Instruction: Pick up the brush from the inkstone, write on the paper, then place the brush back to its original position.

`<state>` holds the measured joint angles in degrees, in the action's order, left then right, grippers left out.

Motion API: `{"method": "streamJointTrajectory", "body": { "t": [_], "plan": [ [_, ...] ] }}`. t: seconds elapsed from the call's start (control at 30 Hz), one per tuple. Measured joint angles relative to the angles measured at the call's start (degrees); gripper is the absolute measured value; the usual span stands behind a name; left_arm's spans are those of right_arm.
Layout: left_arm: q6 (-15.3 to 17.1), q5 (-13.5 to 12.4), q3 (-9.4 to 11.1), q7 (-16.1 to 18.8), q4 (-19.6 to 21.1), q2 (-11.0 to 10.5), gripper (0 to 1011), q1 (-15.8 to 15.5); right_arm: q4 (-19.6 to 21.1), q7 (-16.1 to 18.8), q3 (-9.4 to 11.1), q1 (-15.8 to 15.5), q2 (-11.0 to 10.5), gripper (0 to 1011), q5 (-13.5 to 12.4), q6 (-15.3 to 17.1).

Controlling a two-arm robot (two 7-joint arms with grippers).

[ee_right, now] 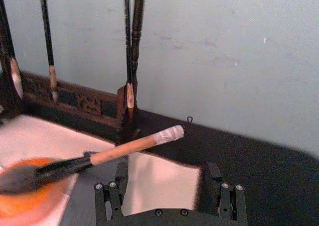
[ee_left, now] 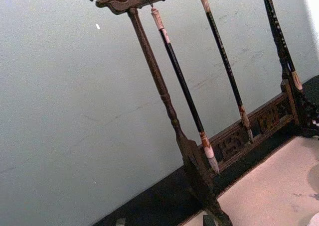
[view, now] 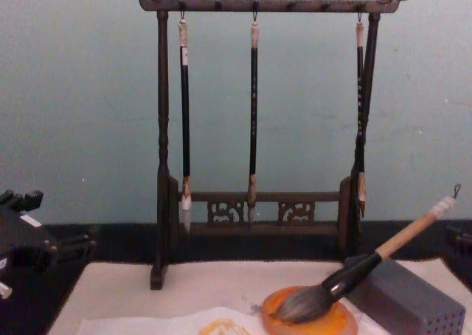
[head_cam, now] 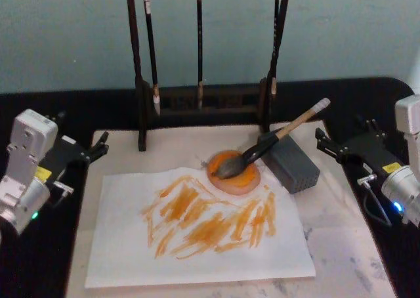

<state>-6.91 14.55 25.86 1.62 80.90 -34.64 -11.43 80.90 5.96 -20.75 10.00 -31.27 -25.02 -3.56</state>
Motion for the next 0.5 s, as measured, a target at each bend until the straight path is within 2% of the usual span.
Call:
{"method": "streamJointTrajectory", "body": {
  "t": [0.03, 0.13, 0.17, 0.27, 0.3, 0.37, 0.47, 0.5],
  "plan": [
    [0.0, 0.0, 0.01, 0.0, 0.0, 0.0, 1001, 0.0, -0.24, 1.37, 1.01, -0.13, 0.79, 1000, -2.44, 0.86],
    [0.0, 0.0, 0.0, 0.0, 0.0, 0.0, 1001, 0.0, -0.7, 3.47, 2.37, -0.29, 2.08, 1000, -6.2, 2.21],
    [0.0, 0.0, 0.0, 0.0, 0.0, 0.0, 1001, 0.0, -1.05, 4.83, 3.37, -0.33, 3.0, 1000, -8.6, 3.19],
    [0.0, 0.0, 0.0, 0.0, 0.0, 0.0, 1001, 0.0, -1.52, 6.44, 4.73, -0.33, 4.37, 1000, -12.01, 4.86],
    [0.0, 0.0, 0.0, 0.0, 0.0, 0.0, 1001, 0.0, -1.98, 7.48, 5.73, -0.26, 5.39, 1000, -14.43, 6.19],
    [0.0, 0.0, 0.01, 0.0, 0.0, 0.0, 1001, 0.0, -2.81, 8.71, 7.23, 0.02, 6.99, 1000, -18.0, 8.52],
    [0.0, 0.0, 0.0, 0.0, 0.0, 0.0, 1001, 0.0, -3.55, 9.32, 8.48, 0.4, 8.41, 1000, -21.34, 10.77],
    [0.0, 0.0, 0.0, 0.0, 0.0, 0.0, 1001, 0.0, -4.07, 9.59, 9.15, 0.71, 9.21, 1000, -23.39, 12.06]
  ]
}}
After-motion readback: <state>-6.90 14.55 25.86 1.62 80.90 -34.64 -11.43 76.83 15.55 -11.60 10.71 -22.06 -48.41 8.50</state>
